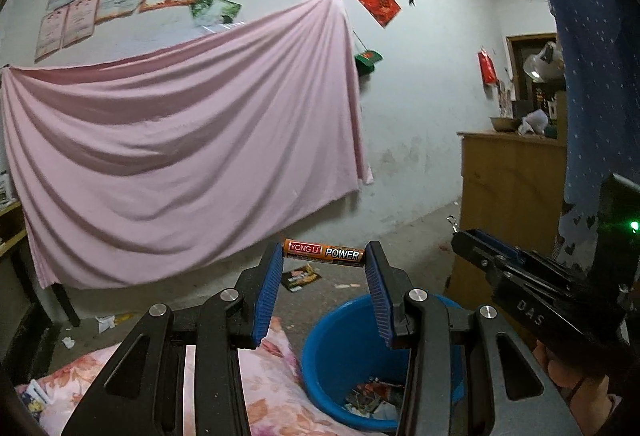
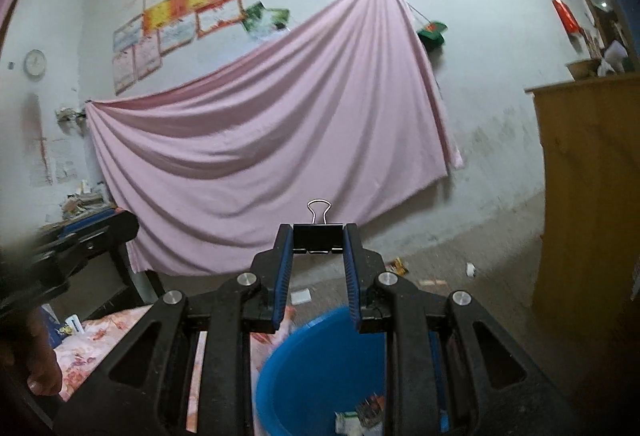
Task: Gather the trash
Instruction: 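Carry the battery and binder clip over the blue bucket with both tools, then open both tools over the bucket to drop the battery and clip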
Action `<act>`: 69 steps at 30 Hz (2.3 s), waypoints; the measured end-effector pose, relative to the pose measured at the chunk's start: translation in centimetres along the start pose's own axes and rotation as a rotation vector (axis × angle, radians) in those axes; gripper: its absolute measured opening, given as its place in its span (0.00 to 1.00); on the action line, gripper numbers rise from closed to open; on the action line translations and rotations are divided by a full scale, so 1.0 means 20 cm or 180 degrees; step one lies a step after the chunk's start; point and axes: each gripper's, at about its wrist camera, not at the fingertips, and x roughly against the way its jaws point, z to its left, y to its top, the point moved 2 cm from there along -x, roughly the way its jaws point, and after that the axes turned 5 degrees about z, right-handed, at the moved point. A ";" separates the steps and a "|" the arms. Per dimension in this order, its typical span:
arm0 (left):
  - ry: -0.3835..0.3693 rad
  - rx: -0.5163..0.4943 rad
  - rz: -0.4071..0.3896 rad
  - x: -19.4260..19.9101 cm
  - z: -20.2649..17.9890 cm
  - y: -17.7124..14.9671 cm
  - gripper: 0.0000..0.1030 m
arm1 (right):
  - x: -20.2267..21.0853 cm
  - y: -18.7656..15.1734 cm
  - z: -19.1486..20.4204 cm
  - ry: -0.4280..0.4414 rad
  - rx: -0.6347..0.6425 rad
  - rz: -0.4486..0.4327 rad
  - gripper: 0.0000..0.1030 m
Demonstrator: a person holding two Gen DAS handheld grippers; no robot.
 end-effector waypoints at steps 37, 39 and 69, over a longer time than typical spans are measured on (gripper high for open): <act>-0.0484 0.0485 0.1207 -0.39 -0.08 -0.21 0.36 | -0.19 -0.14 -0.19 -0.0143 -0.0314 0.0902 0.50; -0.0490 0.0541 0.1245 -0.40 -0.07 -0.23 0.36 | -0.19 -0.14 -0.18 -0.0148 -0.0317 0.0924 0.51; -0.0316 0.0768 0.1355 -0.28 0.05 -0.21 0.41 | -0.20 -0.13 -0.16 -0.0194 -0.0248 0.0916 0.60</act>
